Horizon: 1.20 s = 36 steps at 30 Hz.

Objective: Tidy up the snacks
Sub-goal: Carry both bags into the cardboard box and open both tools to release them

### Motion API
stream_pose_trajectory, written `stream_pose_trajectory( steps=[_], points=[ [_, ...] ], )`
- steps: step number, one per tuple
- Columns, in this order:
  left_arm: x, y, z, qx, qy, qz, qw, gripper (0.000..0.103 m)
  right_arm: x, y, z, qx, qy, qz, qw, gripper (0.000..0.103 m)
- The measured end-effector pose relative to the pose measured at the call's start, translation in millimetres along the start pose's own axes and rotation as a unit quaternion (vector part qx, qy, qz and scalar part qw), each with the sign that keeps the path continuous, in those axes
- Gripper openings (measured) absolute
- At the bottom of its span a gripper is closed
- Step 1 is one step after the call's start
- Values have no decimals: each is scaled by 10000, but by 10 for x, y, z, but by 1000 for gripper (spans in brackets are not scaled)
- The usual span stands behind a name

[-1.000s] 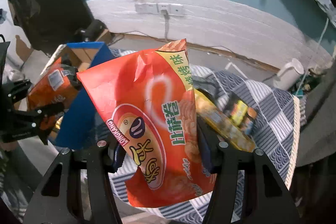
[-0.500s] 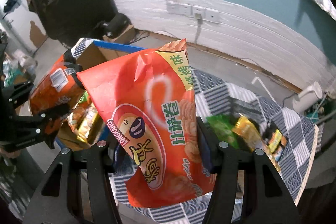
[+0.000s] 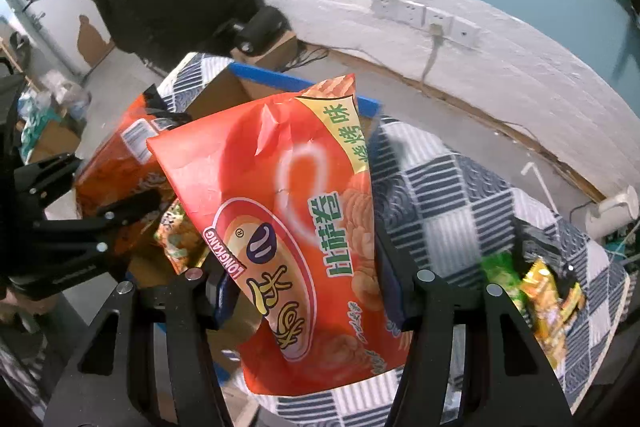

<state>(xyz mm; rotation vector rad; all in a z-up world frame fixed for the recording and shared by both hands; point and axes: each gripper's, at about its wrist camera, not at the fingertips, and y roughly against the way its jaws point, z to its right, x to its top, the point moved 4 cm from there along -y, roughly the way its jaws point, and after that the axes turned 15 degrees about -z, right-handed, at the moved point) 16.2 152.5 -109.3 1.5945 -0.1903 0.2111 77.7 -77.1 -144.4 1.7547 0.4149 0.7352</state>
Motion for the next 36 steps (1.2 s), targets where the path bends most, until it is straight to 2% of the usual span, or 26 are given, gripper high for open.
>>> stream_pose_trajectory(
  steps=[13, 17, 18, 22, 25, 36],
  points=[
    [-82, -186, -355, -65, 359, -174, 9992, 49, 224, -298, -471, 133, 314, -235, 9991, 58],
    [-99, -252, -405, -168, 468, -311, 9983, 50, 257, -330, -520, 141, 333, -209, 9991, 64],
    [-98, -255, -402, -161, 481, -330, 9982, 52, 264, -330, -529, 161, 337, -202, 9991, 70],
    [-77, -185, -361, 13, 401, -186, 9990, 66, 267, -270, -526, 94, 323, -38, 9994, 78],
    [-54, -113, -335, 136, 315, -46, 9994, 68, 259, -230, -487, 92, 279, -10, 9996, 78],
    [8, -62, -118, 45, 187, -41, 9998, 68, 51, -52, -187, -45, 141, 119, 9998, 78]
  ],
)
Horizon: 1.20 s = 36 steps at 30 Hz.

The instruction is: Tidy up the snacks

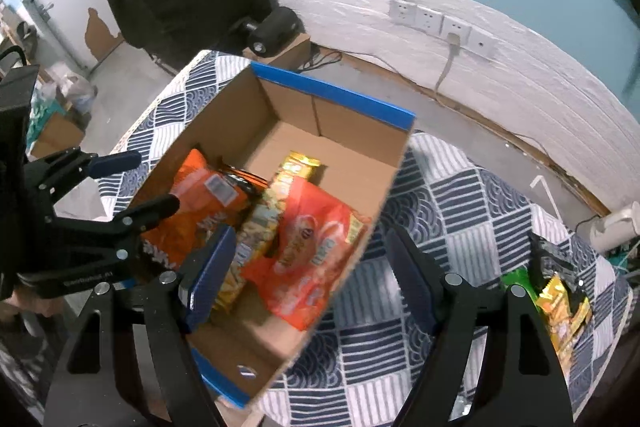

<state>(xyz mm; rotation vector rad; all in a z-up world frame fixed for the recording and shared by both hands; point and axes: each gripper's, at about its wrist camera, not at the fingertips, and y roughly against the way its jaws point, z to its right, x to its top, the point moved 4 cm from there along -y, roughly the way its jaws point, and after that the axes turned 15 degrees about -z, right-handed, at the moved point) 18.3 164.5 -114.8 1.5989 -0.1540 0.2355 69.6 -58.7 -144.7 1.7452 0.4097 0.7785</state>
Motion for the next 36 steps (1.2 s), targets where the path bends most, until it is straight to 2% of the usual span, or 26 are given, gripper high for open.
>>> stream_pose_trajectory(
  steps=[15, 23, 25, 36],
  points=[
    [82, 54, 642, -137, -506, -41, 9986, 71, -446, 273, 615, -54, -478, 208, 9986, 78],
    [117, 93, 1095, -133, -918, -43, 9957, 71, -842, 349, 1106, -163, -833, 209, 9962, 78],
    [125, 101, 1223, -113, -1039, -27, 9945, 76, -954, 363, 1249, -222, -936, 227, 9951, 78],
    [152, 96, 1827, -92, -1521, -83, 9883, 77, -1513, 408, 1958, -421, -1500, 246, 9875, 78]
  ],
)
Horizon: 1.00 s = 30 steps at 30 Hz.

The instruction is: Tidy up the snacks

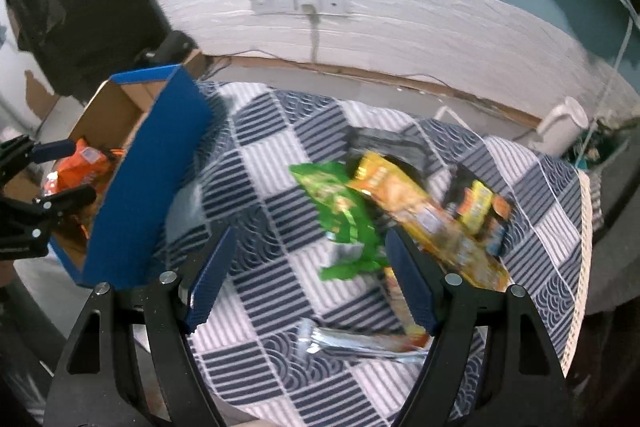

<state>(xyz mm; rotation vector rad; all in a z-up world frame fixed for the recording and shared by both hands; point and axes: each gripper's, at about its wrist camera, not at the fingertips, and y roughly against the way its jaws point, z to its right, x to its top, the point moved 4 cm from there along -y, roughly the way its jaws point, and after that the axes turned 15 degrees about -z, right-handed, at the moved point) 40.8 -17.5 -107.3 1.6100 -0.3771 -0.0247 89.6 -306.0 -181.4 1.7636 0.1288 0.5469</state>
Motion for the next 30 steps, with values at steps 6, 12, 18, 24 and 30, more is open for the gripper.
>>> stream_pose_trajectory(
  steps=[6, 12, 18, 24, 30],
  points=[
    [98, -114, 257, -68, -184, -133, 9997, 81, -128, 15, 384, -44, -309, 34, 9995, 78],
    [182, -241, 446, -218, -289, -301, 9989, 81, -195, -60, 704, -91, -488, -28, 9988, 78],
    [288, -392, 592, -316, -356, -453, 9978, 81, -223, -240, 962, -218, -478, -155, 9985, 78],
    [413, -597, 671, -559, -285, -679, 9957, 81, -213, -459, 1188, -298, -454, -256, 9982, 78],
    [566, -840, 697, -720, -115, -897, 9933, 81, -136, -609, 1240, -281, -176, -267, 9991, 78]
  ],
)
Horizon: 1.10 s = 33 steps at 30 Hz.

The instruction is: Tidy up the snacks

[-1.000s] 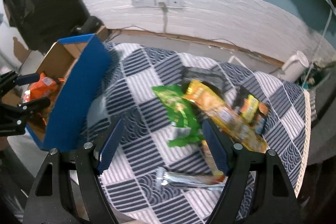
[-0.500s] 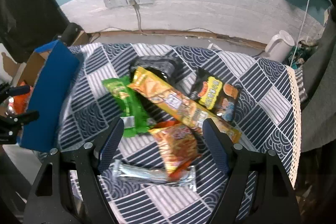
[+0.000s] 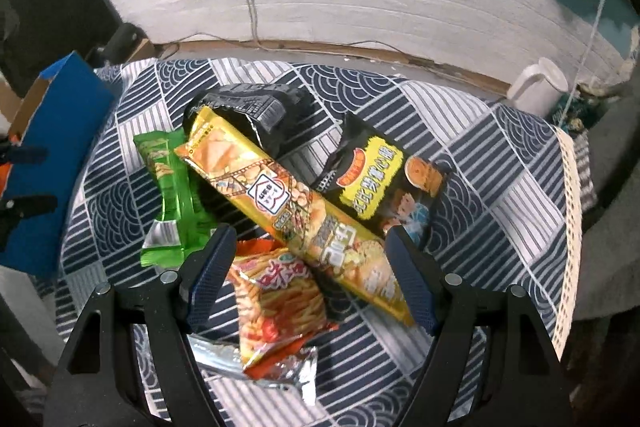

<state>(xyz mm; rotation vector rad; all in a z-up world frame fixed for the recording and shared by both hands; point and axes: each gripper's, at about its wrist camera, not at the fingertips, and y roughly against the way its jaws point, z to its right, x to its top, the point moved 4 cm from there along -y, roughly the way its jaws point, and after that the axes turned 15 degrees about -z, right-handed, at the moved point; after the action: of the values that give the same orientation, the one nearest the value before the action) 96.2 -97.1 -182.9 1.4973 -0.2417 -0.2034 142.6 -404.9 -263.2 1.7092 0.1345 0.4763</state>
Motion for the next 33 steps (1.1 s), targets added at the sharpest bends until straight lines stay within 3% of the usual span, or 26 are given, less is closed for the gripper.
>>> stream_pose_trajectory(
  steps=[6, 14, 24, 33],
  points=[
    [162, -177, -45, -120, 122, -147, 9997, 81, 70, -149, -64, -58, 467, -91, 9989, 78],
    [263, -281, 72, -72, -92, -259, 9996, 81, 117, -416, -47, -267, 735, -376, 9962, 78],
    [183, -254, 127, -19, -220, -266, 9994, 81, -25, -503, -258, -220, 727, -970, 9924, 44],
    [91, -144, 178, 31, -337, -197, 9992, 81, -364, -521, -439, 351, 90, -1408, 9894, 38]
  ],
)
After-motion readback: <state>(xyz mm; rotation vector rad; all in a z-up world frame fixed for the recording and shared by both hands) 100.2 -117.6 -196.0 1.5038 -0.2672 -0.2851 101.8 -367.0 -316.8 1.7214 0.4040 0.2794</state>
